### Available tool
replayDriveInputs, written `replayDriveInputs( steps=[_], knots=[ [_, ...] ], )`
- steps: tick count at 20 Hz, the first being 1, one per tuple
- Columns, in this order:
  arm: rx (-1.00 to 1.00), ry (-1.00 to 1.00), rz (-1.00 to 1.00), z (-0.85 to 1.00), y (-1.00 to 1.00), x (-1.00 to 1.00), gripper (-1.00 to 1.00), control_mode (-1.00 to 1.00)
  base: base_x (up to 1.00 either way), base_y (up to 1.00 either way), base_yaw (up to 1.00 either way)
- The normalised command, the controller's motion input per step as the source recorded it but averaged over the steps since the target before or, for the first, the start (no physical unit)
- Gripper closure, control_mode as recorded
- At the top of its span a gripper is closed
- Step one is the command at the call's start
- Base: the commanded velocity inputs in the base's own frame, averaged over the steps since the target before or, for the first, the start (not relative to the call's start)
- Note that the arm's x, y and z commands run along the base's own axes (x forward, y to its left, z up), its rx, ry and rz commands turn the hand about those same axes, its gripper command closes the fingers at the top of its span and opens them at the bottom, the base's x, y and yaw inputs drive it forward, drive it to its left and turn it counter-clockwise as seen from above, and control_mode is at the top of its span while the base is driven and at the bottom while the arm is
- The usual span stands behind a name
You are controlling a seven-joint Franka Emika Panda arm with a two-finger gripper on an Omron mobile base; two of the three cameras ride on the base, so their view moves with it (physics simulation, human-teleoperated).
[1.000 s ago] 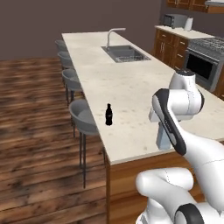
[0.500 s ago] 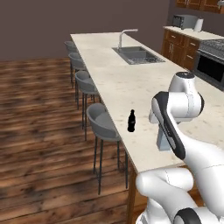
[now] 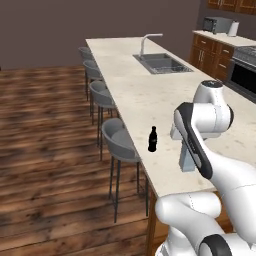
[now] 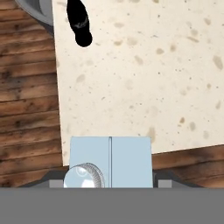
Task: Move the drinks to the dining counter.
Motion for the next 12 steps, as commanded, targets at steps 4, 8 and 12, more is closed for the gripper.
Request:
replayDriveInputs(
  steps=[4, 8, 12],
  knots=[
    [0.0, 0.0, 0.0, 0.0, 0.0, 0.0, 1.0, 1.0, 0.45, -0.04, 0.09],
    [0.0, 0.0, 0.0, 0.0, 0.0, 0.0, 1.0, 1.0, 0.67, 0.0, 0.15],
    [0.0, 0.0, 0.0, 0.0, 0.0, 0.0, 1.0, 1.0, 0.74, 0.0, 0.17]
  ],
)
